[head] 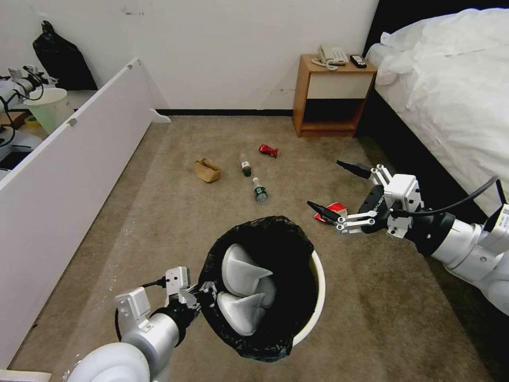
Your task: Pick up the trash bin, then pick up the garbage from the floor and place it into the trash bin.
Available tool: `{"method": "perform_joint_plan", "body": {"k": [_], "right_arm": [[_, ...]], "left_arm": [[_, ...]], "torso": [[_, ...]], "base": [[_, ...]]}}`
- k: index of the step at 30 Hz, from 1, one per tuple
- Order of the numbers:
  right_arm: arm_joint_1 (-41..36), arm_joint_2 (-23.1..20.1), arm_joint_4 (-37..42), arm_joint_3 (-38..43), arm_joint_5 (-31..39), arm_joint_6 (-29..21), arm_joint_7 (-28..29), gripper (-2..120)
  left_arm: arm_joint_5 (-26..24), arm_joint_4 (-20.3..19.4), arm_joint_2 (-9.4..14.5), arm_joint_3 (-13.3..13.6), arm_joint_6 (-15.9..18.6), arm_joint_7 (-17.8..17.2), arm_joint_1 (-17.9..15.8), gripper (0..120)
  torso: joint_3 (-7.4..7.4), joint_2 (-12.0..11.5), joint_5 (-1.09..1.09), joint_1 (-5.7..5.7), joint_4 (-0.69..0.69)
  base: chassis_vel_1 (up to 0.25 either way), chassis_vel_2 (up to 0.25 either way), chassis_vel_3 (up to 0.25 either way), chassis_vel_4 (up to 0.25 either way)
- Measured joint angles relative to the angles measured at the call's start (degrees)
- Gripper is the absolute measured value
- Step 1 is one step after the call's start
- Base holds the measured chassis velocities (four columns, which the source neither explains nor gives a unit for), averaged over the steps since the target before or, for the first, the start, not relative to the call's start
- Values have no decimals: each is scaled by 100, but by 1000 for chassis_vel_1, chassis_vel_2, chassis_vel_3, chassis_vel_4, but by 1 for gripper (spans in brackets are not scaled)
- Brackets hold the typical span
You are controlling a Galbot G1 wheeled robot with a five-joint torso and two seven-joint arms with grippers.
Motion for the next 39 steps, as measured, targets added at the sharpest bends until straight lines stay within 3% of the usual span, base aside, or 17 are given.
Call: {"method": "perform_joint_plan", "body": {"k": [5, 13, 30, 39], "right_arm": [[-86, 647, 22, -202, -432, -146, 41, 100], [-215, 1411, 90, -264, -964, -211, -132, 100], [-637, 2724, 490, -252, -1815, -316, -721, 100], [-713, 2964, 491, -259, -2052, -216, -964, 100]], "left_arm": [[492, 0, -286, -160, -57, 301, 224, 2], [861, 4, -582, -244, -82, 500, 378, 2], [1522, 14, -559, -293, -332, 828, 463, 2], [1695, 16, -658, -138, -391, 857, 342, 2]], "torso": [[0, 0, 1, 0, -3], [0, 0, 1, 0, -1], [0, 0, 0, 0, -3], [1, 0, 0, 0, 0]], "base": [[0, 0, 0, 0], [0, 0, 0, 0], [0, 0, 0, 0], [0, 0, 0, 0]]}}
